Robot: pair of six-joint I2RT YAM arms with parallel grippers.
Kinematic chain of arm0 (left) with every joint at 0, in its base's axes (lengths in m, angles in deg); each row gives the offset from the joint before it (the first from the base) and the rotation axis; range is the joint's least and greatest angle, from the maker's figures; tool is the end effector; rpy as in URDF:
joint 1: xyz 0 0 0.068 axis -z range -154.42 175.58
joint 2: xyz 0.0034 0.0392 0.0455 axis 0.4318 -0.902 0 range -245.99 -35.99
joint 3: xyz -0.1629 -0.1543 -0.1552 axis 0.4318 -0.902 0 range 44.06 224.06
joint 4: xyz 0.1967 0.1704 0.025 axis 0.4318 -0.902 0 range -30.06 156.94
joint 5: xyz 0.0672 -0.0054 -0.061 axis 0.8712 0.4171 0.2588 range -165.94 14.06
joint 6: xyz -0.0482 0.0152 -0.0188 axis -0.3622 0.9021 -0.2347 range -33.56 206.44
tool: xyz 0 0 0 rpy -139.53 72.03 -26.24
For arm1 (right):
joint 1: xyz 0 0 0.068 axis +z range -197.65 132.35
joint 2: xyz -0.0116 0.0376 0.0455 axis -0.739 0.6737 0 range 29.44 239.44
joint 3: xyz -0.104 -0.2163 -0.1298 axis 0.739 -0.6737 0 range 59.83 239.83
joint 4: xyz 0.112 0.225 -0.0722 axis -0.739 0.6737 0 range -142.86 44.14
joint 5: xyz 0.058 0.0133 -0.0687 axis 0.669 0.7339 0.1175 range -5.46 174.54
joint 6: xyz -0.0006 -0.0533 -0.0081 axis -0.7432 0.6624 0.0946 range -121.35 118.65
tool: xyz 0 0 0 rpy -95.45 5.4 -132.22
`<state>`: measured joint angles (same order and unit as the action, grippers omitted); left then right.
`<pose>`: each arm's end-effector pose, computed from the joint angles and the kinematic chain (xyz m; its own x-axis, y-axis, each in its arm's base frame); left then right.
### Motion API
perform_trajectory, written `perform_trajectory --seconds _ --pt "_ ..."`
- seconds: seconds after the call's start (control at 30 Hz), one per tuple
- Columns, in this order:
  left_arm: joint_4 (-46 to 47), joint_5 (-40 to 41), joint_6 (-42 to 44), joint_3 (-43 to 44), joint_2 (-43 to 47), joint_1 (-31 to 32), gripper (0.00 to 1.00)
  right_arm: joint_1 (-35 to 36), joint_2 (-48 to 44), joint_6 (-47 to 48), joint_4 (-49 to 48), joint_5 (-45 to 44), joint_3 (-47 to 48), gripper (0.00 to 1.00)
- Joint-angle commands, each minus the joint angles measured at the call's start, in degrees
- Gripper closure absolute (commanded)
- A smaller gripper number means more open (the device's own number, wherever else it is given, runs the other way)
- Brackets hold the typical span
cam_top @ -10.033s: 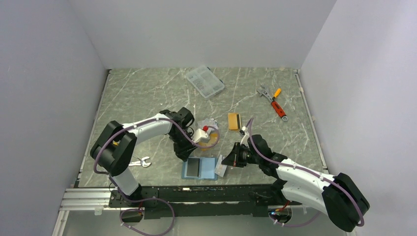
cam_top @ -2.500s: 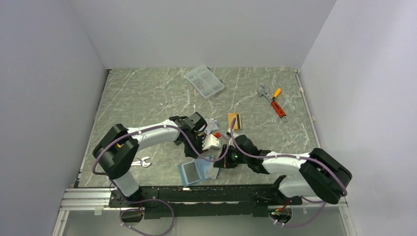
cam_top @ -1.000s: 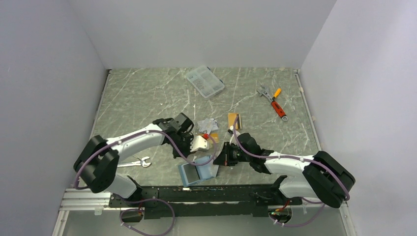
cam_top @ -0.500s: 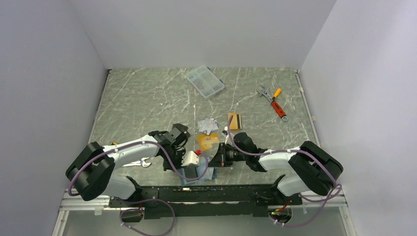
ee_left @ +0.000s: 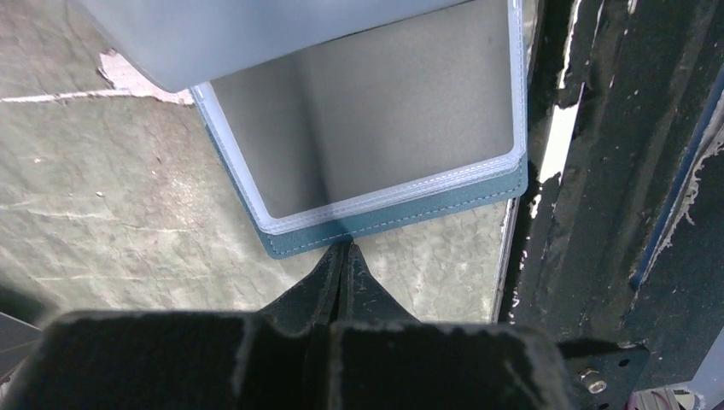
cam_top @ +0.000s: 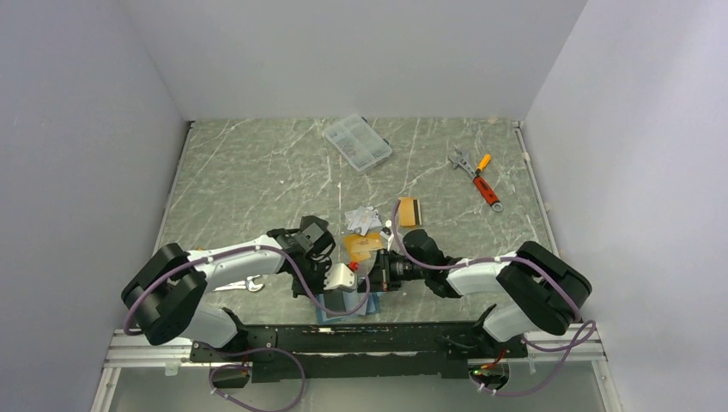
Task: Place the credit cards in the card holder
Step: Insert the credit card into the card holder.
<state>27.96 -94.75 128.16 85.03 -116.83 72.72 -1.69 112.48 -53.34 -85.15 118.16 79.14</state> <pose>0.1448 -0.1729 0.1574 -0.0083 0.9349 -0.3549 0.9937 -0.0320 -0.1075 0.1518 0.1852 0.1283 -0.9537 -0.0424 -0.2979 -0.2852 0.4428 0.8500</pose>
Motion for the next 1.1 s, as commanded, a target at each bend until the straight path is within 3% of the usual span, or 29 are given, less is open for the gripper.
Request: perform_trajectory --seconds 0.0,0.27,0.7,1.07 --pt "8.6 -0.5 0.6 -1.5 -4.2 0.6 1.00 0.2 -1.2 0.6 -2.3 1.5 1.4 1.00" --pt "8.5 -0.9 0.9 -1.6 -3.1 0.6 1.00 0.4 4.1 -0.7 -7.7 5.6 2.4 1.00" --pt "-0.4 0.1 3.9 2.4 2.8 -1.9 1.00 0.3 7.7 -0.4 -5.0 3.7 3.2 1.00" --pt "-1.4 -8.3 0.9 7.5 0.6 1.1 1.00 -0.1 9.1 -0.6 -5.5 3.8 3.6 1.00"
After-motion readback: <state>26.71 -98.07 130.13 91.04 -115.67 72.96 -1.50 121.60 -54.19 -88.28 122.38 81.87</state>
